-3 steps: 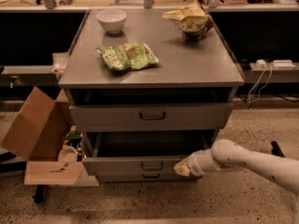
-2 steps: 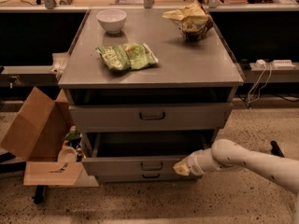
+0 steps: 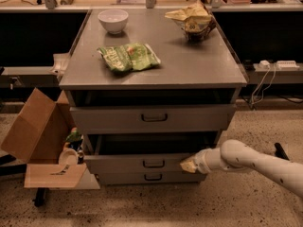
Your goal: Close middle drawer
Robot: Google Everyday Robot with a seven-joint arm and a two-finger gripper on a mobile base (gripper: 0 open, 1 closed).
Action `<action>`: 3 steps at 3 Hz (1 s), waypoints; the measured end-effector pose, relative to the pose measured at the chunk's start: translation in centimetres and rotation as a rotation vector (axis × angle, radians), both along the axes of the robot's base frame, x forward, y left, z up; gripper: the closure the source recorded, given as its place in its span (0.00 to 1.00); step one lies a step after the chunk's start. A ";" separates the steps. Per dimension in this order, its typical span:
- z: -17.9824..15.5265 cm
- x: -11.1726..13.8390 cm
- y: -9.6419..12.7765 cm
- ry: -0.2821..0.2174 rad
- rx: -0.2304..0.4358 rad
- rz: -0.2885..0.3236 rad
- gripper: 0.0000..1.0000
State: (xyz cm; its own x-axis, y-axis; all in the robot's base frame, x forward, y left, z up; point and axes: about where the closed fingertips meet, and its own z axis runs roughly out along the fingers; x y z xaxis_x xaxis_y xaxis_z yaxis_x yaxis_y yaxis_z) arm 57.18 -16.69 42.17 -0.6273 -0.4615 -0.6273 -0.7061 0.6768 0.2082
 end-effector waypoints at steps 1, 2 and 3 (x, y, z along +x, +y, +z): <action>0.0 0.0 0.0 0.000 0.000 0.000 1.00; -0.1 0.3 -0.1 0.002 -0.002 -0.031 1.00; 0.0 0.7 -0.8 0.000 0.002 -0.081 1.00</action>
Offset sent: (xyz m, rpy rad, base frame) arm 0.0089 -0.0081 -0.0006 -0.0094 -0.0006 -0.0846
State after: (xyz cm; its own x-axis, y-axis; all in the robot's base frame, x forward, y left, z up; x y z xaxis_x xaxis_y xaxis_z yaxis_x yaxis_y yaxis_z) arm 57.88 -17.49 42.20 -0.6624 -0.4076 -0.6286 -0.6490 0.7313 0.2097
